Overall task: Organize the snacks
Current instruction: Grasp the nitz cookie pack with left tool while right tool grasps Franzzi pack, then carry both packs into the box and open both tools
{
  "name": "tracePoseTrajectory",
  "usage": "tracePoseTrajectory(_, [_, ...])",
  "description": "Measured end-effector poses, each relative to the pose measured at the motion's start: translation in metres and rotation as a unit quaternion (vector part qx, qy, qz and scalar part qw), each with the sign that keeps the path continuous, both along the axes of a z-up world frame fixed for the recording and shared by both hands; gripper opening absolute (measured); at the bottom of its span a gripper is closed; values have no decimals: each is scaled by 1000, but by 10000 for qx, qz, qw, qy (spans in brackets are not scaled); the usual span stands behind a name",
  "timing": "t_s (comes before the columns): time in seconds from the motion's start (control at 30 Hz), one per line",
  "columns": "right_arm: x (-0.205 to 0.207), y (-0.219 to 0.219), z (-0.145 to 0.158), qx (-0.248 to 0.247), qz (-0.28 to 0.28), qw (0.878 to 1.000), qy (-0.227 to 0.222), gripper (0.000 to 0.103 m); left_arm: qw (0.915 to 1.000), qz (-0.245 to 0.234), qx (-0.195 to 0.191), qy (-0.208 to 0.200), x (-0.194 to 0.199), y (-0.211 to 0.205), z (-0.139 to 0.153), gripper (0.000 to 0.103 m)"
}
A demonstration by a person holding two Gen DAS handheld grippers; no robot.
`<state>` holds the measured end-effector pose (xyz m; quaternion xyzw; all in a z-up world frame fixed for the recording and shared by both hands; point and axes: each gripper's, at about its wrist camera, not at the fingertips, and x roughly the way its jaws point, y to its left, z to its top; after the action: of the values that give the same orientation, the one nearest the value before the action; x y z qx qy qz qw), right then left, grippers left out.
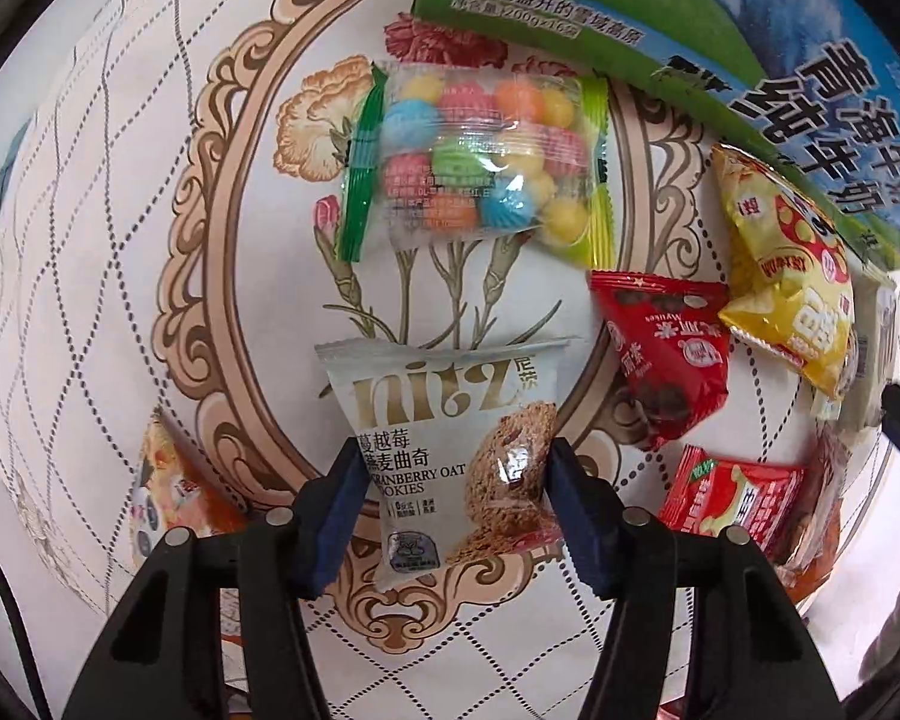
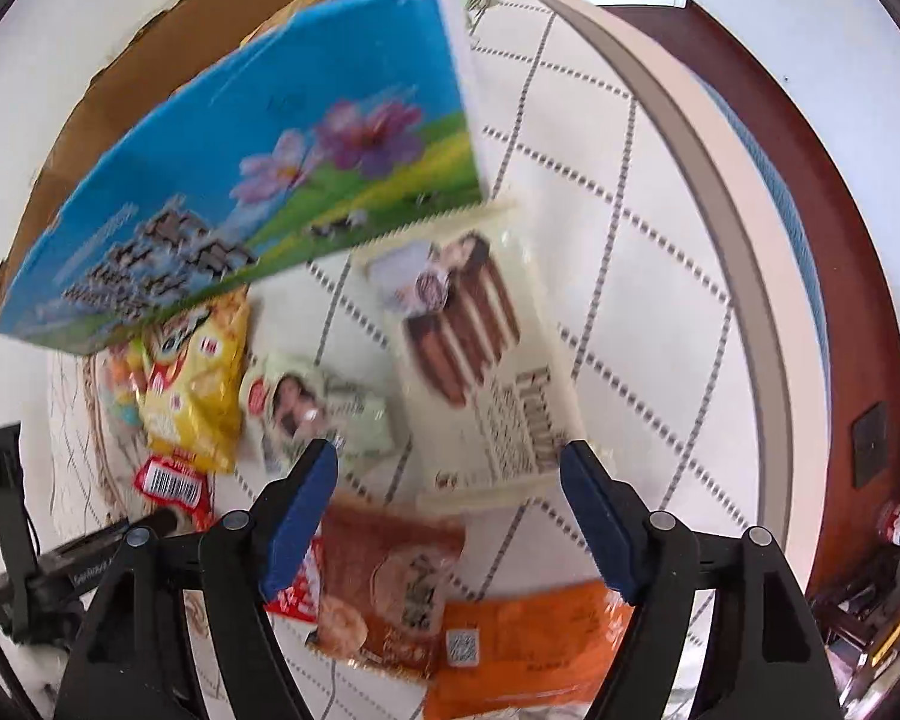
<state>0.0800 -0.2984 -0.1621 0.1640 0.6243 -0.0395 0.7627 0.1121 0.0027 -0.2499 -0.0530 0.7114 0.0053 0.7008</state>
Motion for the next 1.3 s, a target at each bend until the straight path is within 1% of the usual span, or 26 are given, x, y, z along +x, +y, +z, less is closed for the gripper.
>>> tracePoseTrajectory(0.03, [8, -3, -1, -84, 14, 10000, -34, 79, 10000, 24, -25, 29, 1, 0, -4, 59])
tracePoseTrajectory(0.1, [27, -1, -7, -322, 189, 9993, 50, 79, 10000, 42, -24, 64, 3, 1, -9, 60])
tracePoseTrajectory(0.17, [43, 2, -17, -398, 364, 9983, 222, 78, 9999, 50, 14, 97, 12, 0, -15, 60])
tracePoseTrajectory(0.2, [45, 4, -21, -480, 412, 9975, 301, 65, 9999, 40, 33, 94, 14, 1, -18, 60])
tracePoseTrajectory(0.27, [47, 9, -24, -642, 489, 9961, 351, 65, 10000, 27, 66, 52, 12, 0, -19, 60])
tracePoseTrajectory(0.33, [45, 14, -25, -607, 522, 9957, 461, 65, 10000, 7, 65, 0, 18, -3, -14, 58])
tracePoseTrajectory(0.37, [40, 15, -26, -549, 555, 9954, 555, 65, 10000, 15, 66, 7, 14, -2, -12, 58])
tracePoseTrajectory(0.4, [32, 18, -29, -477, 594, 9951, 631, 65, 10000, 34, 54, 33, 23, 0, -15, 58])
tracePoseTrajectory(0.5, [13, 21, -37, -387, 695, 9931, 857, 66, 10000, 39, -18, 82, 7, 1, -16, 58])
tracePoseTrajectory(0.6, [3, 18, -38, -271, 612, 9936, 913, 69, 9999, 38, -40, 106, 1, 0, -24, 61])
tracePoseTrajectory(0.73, [-9, 7, -50, -151, 488, 9940, 966, 69, 9998, 13, 26, 176, 2, -6, -33, 62])
tracePoseTrajectory(0.83, [-4, -8, -52, -151, 463, 9941, 965, 69, 9998, -13, 103, 150, 4, -14, -29, 61])
tracePoseTrajectory(0.87, [-3, -11, -52, -183, 476, 9943, 940, 68, 9998, -19, 117, 132, 6, -20, -26, 60])
tracePoseTrajectory(0.9, [-4, -8, -54, -222, 507, 9942, 924, 65, 9998, -37, 155, 111, 4, -22, -25, 59])
tracePoseTrajectory(1.0, [-1, -3, -55, -290, 588, 9942, 854, 64, 9995, -142, 281, -1, 0, -35, -3, 53])
tracePoseTrajectory(1.03, [-3, 0, -53, -300, 613, 9941, 839, 63, 9993, -193, 303, -41, -2, -38, 3, 52])
tracePoseTrajectory(1.07, [5, 0, -51, -295, 603, 9944, 815, 63, 9993, -218, 283, -78, -5, -40, 8, 52])
tracePoseTrajectory(1.2, [-5, -4, -21, -153, 564, 9964, 618, 63, 9993, -259, 139, -223, -14, -43, 33, 52])
tracePoseTrajectory(1.3, [-12, -7, 2, 95, 489, 9980, 396, 63, 9989, -295, -8, -362, -20, -47, 59, 52])
